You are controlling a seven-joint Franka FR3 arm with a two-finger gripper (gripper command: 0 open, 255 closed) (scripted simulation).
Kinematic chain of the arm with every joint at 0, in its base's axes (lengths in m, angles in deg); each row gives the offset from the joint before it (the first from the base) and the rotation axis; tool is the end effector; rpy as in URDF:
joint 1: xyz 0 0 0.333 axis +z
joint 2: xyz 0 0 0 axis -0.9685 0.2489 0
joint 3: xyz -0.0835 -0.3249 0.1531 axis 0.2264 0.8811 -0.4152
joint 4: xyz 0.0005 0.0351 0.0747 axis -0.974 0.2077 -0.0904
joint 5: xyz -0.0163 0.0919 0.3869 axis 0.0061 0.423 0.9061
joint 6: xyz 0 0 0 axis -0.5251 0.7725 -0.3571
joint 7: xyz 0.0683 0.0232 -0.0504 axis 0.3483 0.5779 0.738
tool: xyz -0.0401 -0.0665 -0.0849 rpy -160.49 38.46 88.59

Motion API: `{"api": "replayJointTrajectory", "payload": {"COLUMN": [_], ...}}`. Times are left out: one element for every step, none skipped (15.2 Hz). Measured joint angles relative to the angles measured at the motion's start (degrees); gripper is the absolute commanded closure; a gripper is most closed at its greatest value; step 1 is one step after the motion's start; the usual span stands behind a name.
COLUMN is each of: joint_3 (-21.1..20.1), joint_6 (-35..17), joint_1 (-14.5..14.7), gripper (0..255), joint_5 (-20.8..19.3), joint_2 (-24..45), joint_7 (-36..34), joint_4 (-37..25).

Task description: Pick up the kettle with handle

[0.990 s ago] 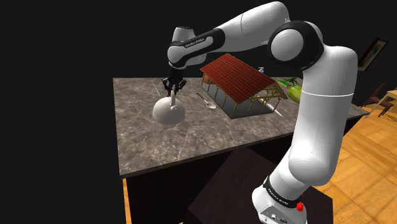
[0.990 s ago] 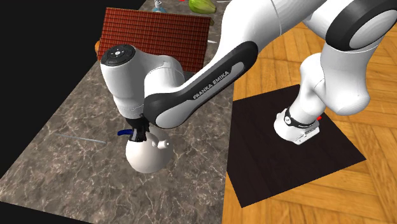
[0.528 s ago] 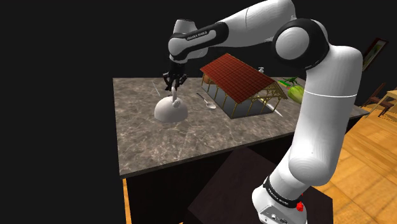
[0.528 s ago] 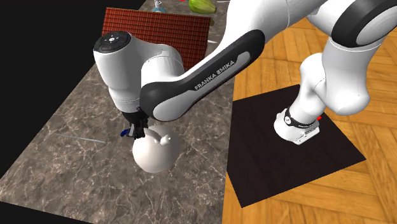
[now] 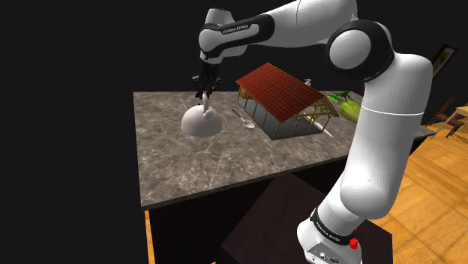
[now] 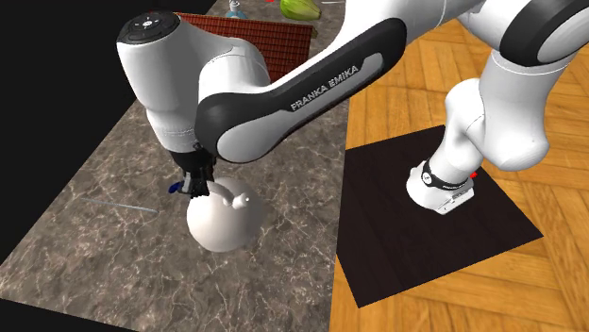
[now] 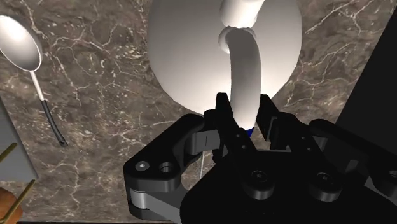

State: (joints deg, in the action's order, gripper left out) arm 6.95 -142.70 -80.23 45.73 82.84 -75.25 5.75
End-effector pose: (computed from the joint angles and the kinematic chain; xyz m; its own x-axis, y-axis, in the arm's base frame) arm 0.6756 -0.0674 0.4788 0.8897 -0.4461 0.0968 -0.4446 -0.8949 -0.0377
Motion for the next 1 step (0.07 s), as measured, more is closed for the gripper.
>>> {"api": "replayJointTrajectory", "payload": {"joint_3": [0.0], "joint_6": [0.3], "joint_1": [0.0], "gripper": [255], "joint_5": [0.0], "joint_2": [-0.3], "joint_7": [0.0], "joint_4": [-0.1]}}
